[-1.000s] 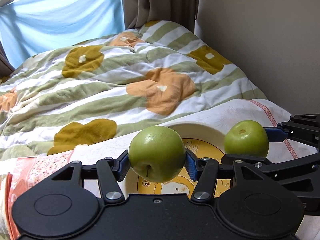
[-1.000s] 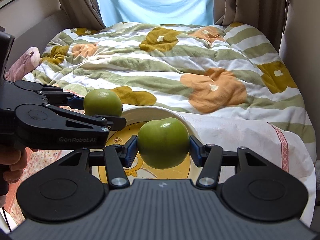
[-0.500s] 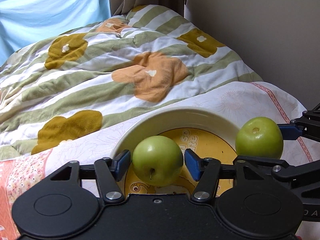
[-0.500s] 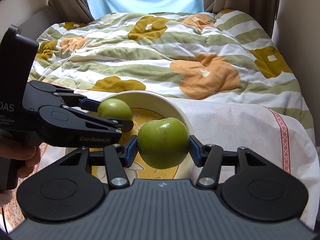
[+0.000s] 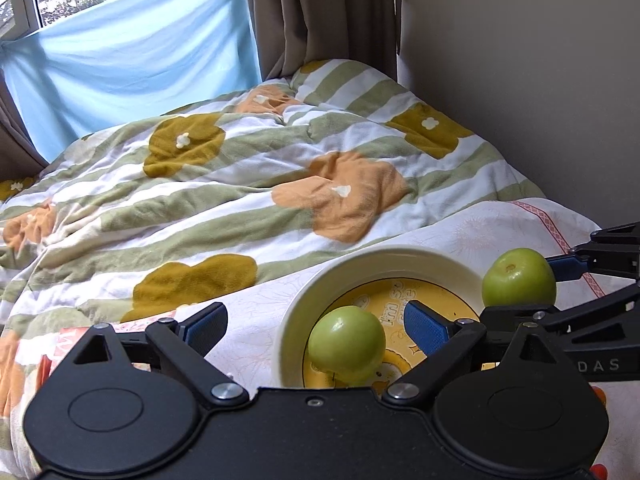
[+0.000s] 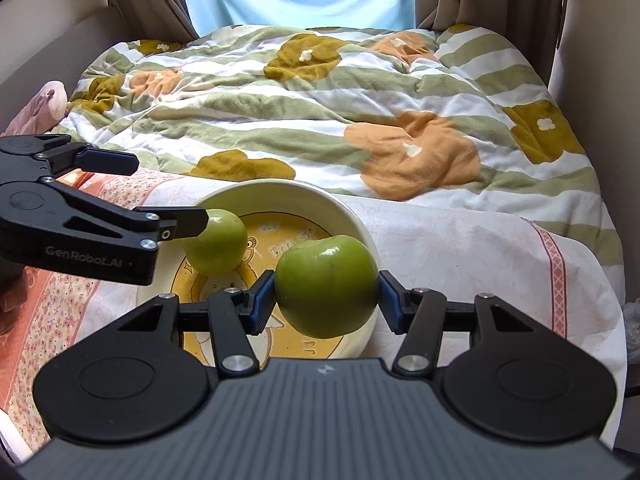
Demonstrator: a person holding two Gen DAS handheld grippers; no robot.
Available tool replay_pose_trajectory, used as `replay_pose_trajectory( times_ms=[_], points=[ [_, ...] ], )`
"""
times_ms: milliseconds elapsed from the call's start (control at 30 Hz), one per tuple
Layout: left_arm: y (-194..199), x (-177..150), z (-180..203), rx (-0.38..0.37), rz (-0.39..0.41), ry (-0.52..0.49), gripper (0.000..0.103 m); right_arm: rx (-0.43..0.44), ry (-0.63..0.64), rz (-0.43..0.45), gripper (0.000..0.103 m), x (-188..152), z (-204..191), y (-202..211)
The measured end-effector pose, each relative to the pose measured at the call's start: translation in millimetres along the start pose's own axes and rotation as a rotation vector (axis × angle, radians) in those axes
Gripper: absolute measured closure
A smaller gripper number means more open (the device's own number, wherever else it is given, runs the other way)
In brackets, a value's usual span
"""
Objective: Organize fruits
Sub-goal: 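Open both tools to release the green apples in the bowl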
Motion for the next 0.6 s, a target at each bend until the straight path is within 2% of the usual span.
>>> replay_pose_trajectory(
  times_ms=[200, 333, 600],
  points=[
    [13, -14, -4, 0.028, 0.005, 0.016, 0.006, 0.016, -0.028, -0.01, 0.034, 16, -1, -14],
    [14, -23, -7, 0.002, -0.013, 0.029, 0.006, 0.029, -0.05, -0.04, 0.034, 25, -2, -35],
    [15, -34, -10, -0.001, -0.043, 0.006, 0.006, 0.036, 0.001, -0.062, 0.034, 26, -12, -64]
  ],
)
Point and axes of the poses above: each gripper's, at about its wrist camera, not at the fingertips, and y roughly against the way its jaws point, z to its right, x to its top, the point moved 1 cm from there along -y, roughly the way its jaws point, and after that the axes turned 1 degree about -x, right-handed, at the moved point
